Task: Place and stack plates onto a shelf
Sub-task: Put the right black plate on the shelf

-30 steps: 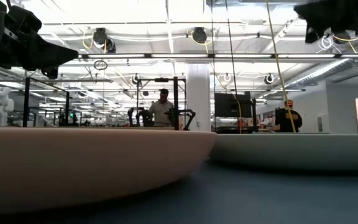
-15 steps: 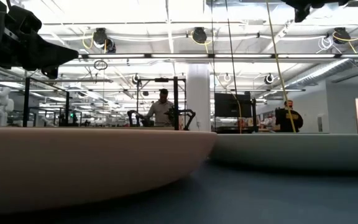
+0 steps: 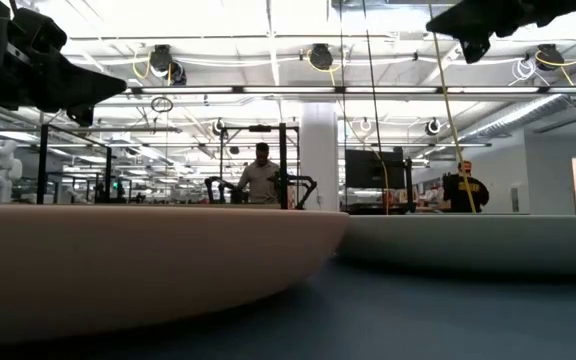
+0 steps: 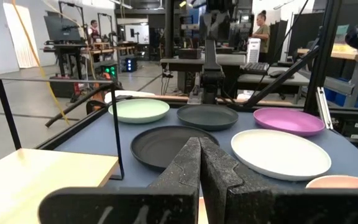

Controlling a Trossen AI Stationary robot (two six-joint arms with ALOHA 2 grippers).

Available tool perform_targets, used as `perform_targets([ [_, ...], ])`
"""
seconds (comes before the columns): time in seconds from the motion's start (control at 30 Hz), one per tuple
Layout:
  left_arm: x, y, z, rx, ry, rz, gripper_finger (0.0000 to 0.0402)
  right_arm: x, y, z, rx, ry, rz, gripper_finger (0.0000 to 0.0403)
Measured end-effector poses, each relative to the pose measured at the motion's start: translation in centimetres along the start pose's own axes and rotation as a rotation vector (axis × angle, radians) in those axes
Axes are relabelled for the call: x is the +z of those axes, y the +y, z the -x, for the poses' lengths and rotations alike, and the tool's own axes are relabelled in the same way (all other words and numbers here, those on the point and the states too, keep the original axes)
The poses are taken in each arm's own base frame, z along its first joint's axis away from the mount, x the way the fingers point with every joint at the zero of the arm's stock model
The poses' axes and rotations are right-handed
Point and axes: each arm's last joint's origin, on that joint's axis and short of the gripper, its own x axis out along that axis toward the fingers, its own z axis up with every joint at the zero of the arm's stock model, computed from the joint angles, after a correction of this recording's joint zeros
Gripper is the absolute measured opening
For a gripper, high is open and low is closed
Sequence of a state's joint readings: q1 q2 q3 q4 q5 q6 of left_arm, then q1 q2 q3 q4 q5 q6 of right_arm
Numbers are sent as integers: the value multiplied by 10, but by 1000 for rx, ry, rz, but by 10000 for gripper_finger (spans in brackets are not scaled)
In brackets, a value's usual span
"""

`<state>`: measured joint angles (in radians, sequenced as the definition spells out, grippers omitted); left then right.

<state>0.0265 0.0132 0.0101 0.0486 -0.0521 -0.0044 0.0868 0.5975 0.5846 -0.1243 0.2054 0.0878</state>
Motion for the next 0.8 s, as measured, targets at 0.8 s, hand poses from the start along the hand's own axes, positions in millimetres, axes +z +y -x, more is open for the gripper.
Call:
perform_targets([
  [0.8, 41, 2, 4, 66, -97, 36, 3, -8, 1, -7, -14, 56, -47, 0],
])
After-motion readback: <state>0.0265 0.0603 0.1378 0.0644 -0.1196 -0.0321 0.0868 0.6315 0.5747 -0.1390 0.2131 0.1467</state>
